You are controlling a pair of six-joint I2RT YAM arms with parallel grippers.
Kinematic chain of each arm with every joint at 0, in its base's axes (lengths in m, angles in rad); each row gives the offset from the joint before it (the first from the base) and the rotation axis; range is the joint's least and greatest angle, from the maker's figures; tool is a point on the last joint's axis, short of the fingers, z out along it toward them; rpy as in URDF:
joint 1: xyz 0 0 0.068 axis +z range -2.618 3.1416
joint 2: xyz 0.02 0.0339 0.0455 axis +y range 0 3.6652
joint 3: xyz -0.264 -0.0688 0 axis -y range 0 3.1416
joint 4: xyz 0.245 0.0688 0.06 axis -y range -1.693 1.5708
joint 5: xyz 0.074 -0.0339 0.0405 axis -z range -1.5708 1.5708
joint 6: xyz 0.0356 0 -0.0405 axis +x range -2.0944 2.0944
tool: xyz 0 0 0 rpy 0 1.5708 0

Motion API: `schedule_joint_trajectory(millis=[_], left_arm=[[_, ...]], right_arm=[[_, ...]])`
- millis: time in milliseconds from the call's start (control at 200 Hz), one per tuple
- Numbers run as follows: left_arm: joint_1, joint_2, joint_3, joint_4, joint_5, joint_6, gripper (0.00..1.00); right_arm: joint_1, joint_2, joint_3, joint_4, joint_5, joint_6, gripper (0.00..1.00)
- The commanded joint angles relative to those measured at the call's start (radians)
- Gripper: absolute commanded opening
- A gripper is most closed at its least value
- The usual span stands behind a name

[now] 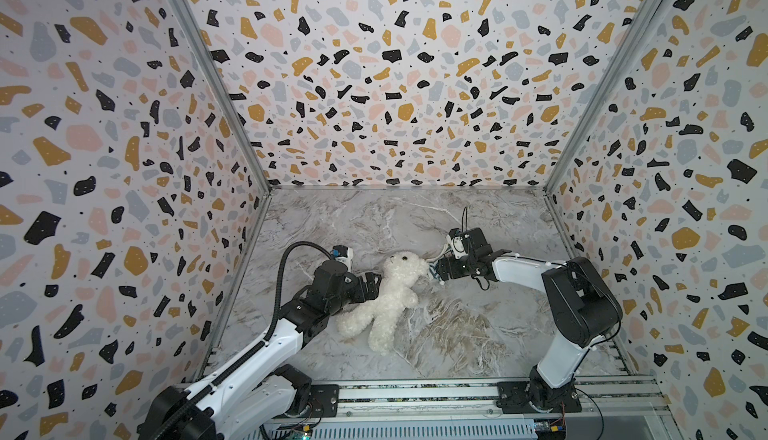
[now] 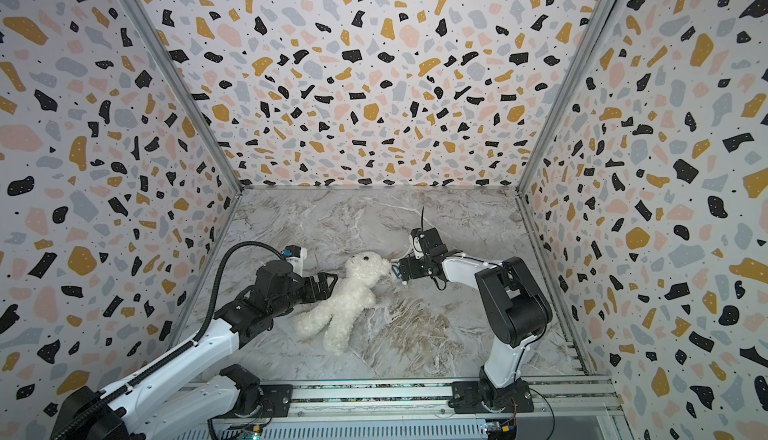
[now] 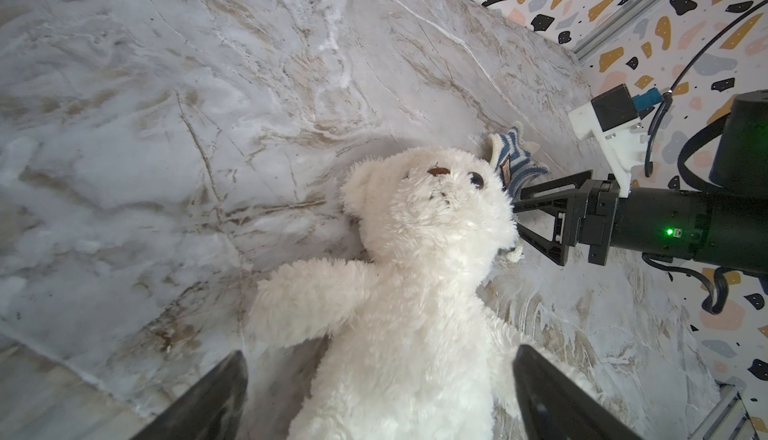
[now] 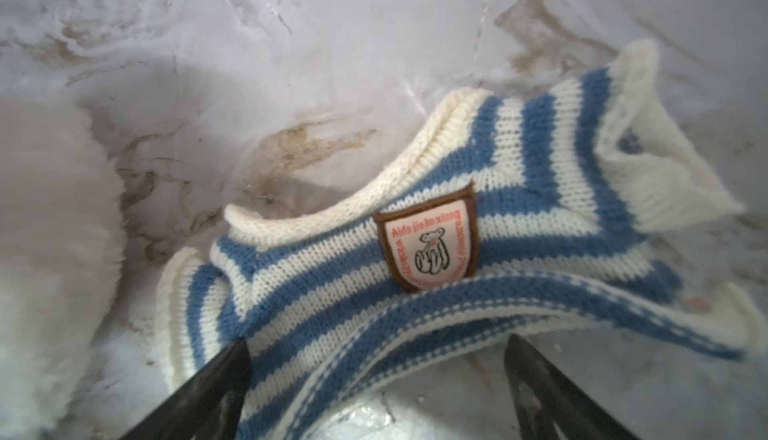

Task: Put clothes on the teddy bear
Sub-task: 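Reach the left gripper to the bear's head while the right gripper reaches the striped sweater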

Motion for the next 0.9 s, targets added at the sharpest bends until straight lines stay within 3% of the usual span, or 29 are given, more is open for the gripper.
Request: schedule_joint_trajectory(millis=[0,195,400,896], left_arm=[[-0.005,-0.014,-0.011,0.040,0.007,-0.011,1.00],[-0.004,-0.028,-0.016,0.039,0.002,-0.018,1.00],[-0.005,-0.036,-0.018,0.031,-0.002,-0.019,1.00],[-0.005,-0.058,-0.014,0.036,-0.014,-0.050,1.00]], right_arm=[[0.039,-0.026,-0.038,0.013,0.007,0.040,0.93],[0.090,-0.065,-0.074,0.025,-0.007,0.086,0.91],[0.071,-0.104,-0.024,-0.025,0.005,0.076,0.90],[-0.002,0.102,0.218,-0.087,-0.053,0.003,0.86]])
